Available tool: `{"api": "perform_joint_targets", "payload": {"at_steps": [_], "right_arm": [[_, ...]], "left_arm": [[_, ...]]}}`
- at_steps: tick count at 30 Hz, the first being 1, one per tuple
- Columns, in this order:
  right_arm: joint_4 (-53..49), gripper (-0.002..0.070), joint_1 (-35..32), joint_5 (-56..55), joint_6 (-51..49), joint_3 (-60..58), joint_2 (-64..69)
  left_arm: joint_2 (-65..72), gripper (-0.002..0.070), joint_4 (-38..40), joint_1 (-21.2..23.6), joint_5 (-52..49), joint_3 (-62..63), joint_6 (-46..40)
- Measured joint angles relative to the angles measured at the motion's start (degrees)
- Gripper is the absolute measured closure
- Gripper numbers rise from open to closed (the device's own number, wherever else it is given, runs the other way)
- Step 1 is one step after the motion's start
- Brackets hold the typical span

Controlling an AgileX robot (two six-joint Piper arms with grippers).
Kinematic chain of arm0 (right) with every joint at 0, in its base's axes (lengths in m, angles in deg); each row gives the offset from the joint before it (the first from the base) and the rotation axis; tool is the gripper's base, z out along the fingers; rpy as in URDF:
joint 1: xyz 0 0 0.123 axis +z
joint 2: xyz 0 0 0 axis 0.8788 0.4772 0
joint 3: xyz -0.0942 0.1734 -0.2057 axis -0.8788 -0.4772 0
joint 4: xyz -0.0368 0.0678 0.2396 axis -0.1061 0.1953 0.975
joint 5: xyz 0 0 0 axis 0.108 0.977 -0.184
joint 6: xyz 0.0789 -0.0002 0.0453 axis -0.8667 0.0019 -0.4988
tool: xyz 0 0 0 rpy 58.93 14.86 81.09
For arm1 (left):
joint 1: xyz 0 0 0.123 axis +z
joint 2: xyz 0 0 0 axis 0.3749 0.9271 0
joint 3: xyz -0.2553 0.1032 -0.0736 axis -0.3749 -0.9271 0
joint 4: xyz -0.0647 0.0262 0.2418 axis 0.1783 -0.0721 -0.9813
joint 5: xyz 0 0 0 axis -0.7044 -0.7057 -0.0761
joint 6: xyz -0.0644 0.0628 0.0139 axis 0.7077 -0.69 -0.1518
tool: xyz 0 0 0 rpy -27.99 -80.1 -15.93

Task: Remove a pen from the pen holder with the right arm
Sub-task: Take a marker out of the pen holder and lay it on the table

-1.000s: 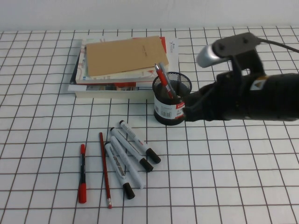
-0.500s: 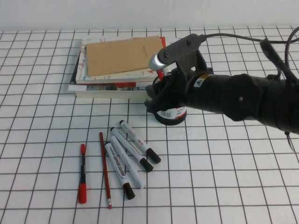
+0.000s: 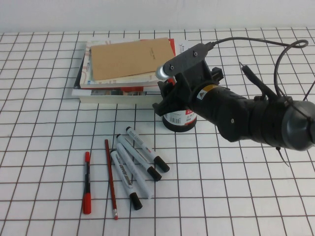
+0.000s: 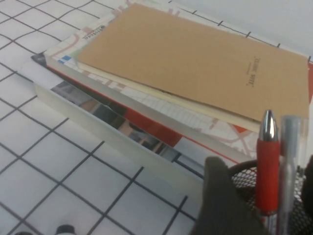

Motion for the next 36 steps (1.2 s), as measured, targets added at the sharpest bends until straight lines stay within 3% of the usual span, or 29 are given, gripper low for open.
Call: {"api": "perform_joint_targets", "payload": {"at_steps": [36], "right_arm": [[-2.15, 0.0413, 0.23, -3.09, -2.64, 2.94, 2.55]], "left_arm": [[0.00, 0.0680, 0.00, 0.00, 0.00, 0.00, 0.00]]}}
